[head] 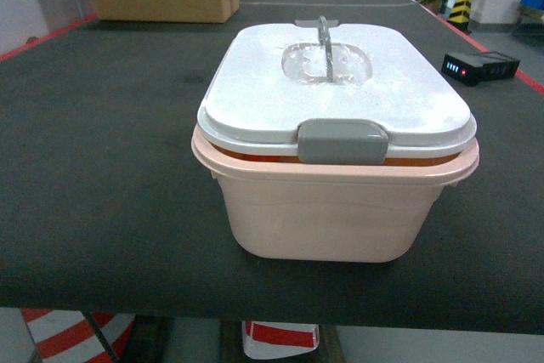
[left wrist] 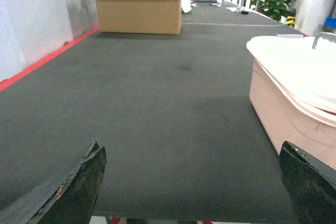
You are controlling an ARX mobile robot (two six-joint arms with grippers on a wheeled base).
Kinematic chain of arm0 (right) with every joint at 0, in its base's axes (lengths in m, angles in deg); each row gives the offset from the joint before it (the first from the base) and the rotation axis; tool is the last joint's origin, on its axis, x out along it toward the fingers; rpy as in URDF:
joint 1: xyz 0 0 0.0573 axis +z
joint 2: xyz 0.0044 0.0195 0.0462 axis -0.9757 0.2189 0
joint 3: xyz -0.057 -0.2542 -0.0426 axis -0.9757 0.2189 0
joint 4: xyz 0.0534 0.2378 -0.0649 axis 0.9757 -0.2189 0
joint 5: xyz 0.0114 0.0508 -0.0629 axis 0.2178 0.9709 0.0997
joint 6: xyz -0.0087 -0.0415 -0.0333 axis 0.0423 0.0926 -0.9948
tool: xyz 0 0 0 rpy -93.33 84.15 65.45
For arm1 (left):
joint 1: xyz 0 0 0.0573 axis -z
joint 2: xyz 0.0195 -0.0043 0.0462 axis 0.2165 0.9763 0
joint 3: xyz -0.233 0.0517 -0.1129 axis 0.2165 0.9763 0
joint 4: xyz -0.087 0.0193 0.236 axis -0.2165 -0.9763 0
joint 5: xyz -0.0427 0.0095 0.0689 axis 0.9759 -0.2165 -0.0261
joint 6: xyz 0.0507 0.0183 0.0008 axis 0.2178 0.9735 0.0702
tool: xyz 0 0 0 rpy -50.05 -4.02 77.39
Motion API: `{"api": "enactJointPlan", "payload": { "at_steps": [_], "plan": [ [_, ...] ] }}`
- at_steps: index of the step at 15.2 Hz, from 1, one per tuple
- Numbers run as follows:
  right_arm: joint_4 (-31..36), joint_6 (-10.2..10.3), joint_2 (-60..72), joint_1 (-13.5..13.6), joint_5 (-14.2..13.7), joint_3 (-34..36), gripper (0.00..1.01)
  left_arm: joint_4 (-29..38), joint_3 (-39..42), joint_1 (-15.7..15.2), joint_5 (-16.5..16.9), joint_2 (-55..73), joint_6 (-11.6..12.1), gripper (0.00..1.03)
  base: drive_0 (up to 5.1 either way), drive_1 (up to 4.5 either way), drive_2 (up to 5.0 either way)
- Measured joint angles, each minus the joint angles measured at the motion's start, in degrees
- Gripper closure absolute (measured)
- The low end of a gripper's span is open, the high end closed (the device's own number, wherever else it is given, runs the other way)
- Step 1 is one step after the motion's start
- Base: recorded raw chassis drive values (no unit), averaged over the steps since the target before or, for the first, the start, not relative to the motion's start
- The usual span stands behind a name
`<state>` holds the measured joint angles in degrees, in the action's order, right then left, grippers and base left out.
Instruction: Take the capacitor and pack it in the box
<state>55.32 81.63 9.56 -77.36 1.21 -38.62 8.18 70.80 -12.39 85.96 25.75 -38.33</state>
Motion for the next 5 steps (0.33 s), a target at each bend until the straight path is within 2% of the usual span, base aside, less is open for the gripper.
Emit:
{"api": "enactJointPlan", "payload": {
  "at_steps": [5],
  "plan": [
    [0.0, 0.02, 0.0, 0.0, 0.0, 0.0, 0.03, 0.02, 0.0, 0.0, 0.0, 0.0, 0.0, 0.05, 0.0, 0.0, 0.0]
  ]
}}
